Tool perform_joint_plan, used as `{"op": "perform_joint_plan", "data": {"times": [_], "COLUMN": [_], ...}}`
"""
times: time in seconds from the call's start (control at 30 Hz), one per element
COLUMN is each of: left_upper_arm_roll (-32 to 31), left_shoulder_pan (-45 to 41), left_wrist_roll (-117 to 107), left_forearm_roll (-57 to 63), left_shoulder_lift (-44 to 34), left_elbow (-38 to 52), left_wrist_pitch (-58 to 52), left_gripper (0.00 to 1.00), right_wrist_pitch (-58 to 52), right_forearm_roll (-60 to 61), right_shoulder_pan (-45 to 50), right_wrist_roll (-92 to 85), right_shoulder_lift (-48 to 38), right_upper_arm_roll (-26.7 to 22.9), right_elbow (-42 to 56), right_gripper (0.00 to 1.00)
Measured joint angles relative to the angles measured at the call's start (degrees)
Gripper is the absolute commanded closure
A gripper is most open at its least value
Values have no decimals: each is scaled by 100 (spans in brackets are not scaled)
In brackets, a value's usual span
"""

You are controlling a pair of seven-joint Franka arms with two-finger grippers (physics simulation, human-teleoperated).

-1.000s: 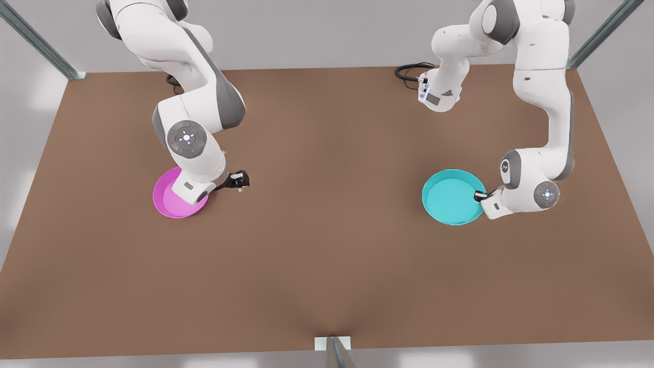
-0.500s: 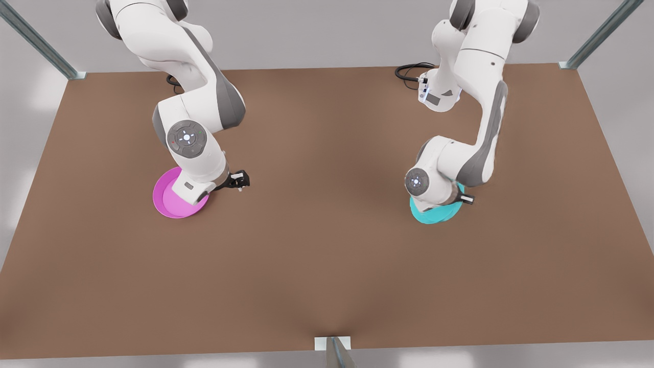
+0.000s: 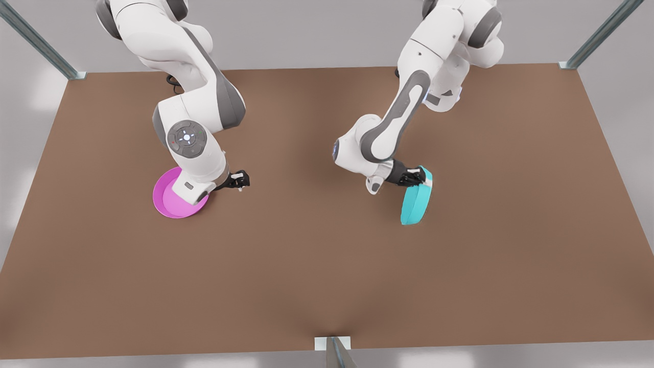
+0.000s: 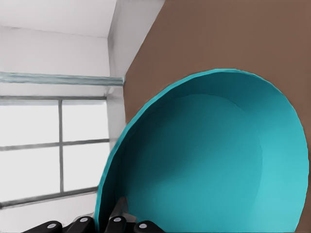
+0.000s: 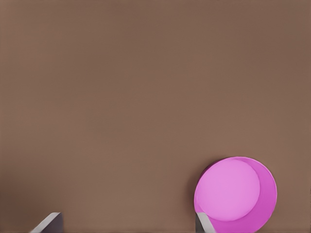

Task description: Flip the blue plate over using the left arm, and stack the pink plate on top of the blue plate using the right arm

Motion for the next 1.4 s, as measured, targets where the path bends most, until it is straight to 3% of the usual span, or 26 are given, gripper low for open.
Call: {"op": "perform_joint_plan", "data": {"times": [0.37,0.9,1.07,1.1,1.17,1.2,1.23,1.4], "left_upper_arm_roll": [0,0,0,1,2,2,2,-7], "left_shoulder_pan": [-706,-1650,-1757,-1757,-1761,-1774,-1791,-1879], "left_wrist_roll": [-105,-275,-344,-355,-359,-359,-351,-359], "left_forearm_roll": [705,1209,1216,1210,1163,1137,1114,1010], "left_shoulder_lift": [1034,2598,2727,2744,2778,2822,2824,2965], "left_elbow": [577,2224,2268,2268,2321,2354,2355,2581], "left_wrist_pitch": [-1778,-2759,-2808,-2807,-2803,-2824,-2837,-2935], "left_gripper": [79,79,79,62,15,6,0,0], "right_wrist_pitch": [0,12,18,18,18,18,18,18], "right_forearm_roll": [-1,-71,-71,-71,-71,-71,-71,-63], "right_shoulder_pan": [-8,-1,0,-2,0,1,0,10], "right_wrist_roll": [-9,-9,-9,-9,-9,-9,-9,-9], "right_shoulder_lift": [0,44,44,44,44,44,44,51], "right_upper_arm_roll": [0,0,0,5,0,0,0,1], "right_elbow": [0,9,9,9,17,27,43,44], "right_gripper": [0,0,0,0,0,0,0,0]}}
